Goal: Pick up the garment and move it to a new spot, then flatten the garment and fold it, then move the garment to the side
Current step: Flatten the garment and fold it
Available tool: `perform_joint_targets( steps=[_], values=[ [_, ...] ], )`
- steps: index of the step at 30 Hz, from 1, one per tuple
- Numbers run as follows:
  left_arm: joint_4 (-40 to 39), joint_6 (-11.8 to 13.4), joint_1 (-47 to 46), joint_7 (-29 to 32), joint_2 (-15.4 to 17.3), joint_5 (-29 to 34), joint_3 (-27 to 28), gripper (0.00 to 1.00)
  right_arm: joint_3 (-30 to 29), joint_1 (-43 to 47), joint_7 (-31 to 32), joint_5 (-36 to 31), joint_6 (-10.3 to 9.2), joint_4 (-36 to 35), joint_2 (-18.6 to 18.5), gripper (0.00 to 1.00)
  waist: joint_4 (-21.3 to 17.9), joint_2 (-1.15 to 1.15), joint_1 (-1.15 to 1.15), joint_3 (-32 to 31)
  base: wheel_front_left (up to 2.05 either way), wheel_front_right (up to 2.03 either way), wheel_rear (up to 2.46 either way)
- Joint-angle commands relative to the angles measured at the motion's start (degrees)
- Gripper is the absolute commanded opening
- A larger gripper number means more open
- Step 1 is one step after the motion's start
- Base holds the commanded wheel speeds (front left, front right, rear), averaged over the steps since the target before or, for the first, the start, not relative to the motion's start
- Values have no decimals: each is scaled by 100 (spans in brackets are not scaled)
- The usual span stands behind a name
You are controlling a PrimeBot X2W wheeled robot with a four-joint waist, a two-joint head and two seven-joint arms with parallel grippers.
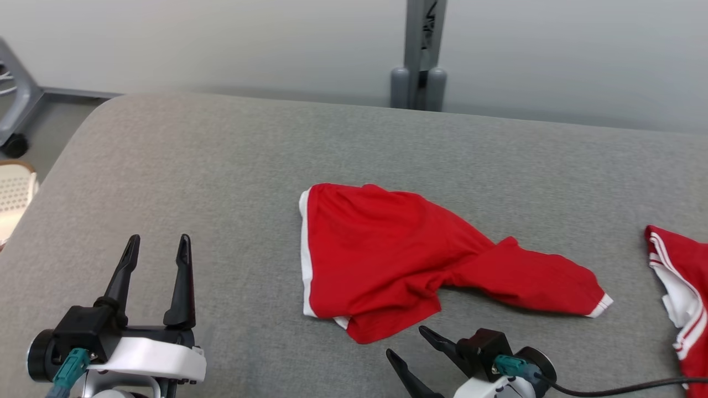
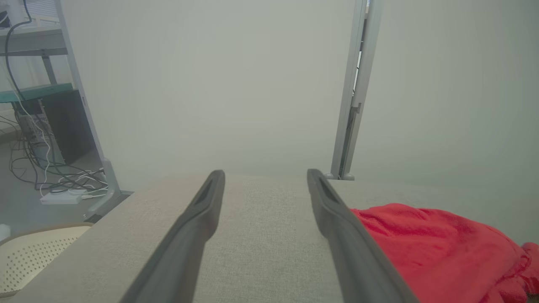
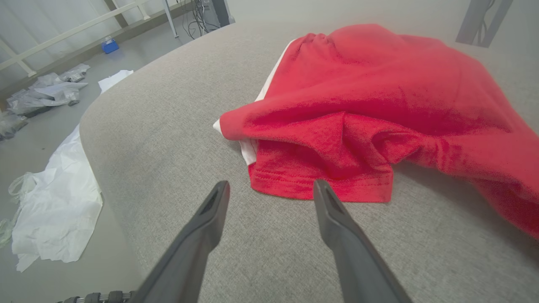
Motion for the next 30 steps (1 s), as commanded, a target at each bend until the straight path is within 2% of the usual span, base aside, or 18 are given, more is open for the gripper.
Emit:
perform_joint_targets(
  steps=[1, 8, 17, 18, 19, 20, 26, 30],
  values=[
    [29, -35, -128, -37, -21, -37, 19, 100, 81, -178, -124, 138, -1, 223, -28, 100, 192, 0, 0, 76, 0, 0, 0],
    [146, -137, -221, -104, -93, -47, -60, 100, 534, -993, -656, 324, 0, 1618, 43, 100, 543, 0, 0, 147, 0, 0, 0],
    [292, -242, -395, -137, -209, -29, -174, 100, 1170, -1911, -952, 469, -1, 3182, 114, 100, 722, 0, 0, 266, 0, 0, 0],
    [312, -250, -415, -146, -229, -30, -190, 100, 1224, -1972, -971, 558, -1, 3315, 115, 88, 731, 0, 0, 284, 0, 0, 0],
    [325, -266, -448, -152, -248, -27, -206, 100, 1309, -2057, -993, 603, -1, 3435, 115, 40, 745, 0, 0, 311, 0, 0, 0],
    [340, -284, -473, -161, -255, -21, -210, 100, 1380, -2125, -1028, 674, -1, 3500, 115, 0, 752, 0, 0, 327, 0, 0, 0],
    [462, -342, -538, -182, -341, 0, -220, 100, 1753, -2301, -1187, 1294, 0, 3540, 123, 0, 702, 0, 0, 402, 0, 0, 0],
    [536, -354, -547, -202, -352, 4, -138, 100, 2143, -2200, -917, 1676, 0, 3277, 111, 0, 510, 0, 0, 427, 0, 0, 0]
  ],
)
